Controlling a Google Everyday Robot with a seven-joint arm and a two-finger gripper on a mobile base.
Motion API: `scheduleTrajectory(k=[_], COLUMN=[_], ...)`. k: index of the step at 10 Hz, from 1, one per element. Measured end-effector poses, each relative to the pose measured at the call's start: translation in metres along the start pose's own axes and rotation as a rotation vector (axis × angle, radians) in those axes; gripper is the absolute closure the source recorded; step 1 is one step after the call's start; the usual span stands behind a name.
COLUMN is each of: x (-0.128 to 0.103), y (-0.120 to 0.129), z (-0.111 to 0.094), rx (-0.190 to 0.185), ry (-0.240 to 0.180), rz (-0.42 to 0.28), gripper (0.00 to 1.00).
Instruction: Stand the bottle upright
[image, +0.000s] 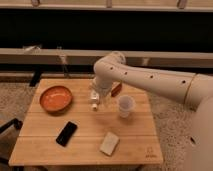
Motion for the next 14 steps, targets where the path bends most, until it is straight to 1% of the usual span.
scheduleTrajectory(k=[1, 2, 4, 5, 7, 10, 11, 14], x=[0.006, 0.007, 0.017, 0.018, 0.024, 0.026, 0.026, 0.022], y=[-0.011, -0.017, -0.019, -0.021, -0.021, -0.023, -0.023, -0.032], z=[0.011, 0.018, 0.028, 0.033, 0.041, 0.050, 0.054, 0.066], rx=[-0.004, -0.001, 0.008, 0.014, 0.024, 0.030, 0.026, 0.012], ry=[0.022, 0.035, 0.085, 0.099, 0.125, 0.153, 0.169, 0.188], rz=[-0.008, -0.016, -0.025, -0.036, -0.045, -0.055, -0.063, -0.090], gripper=[0.20, 0.20, 0.20, 0.20, 0.20, 0.20, 0.20, 0.20])
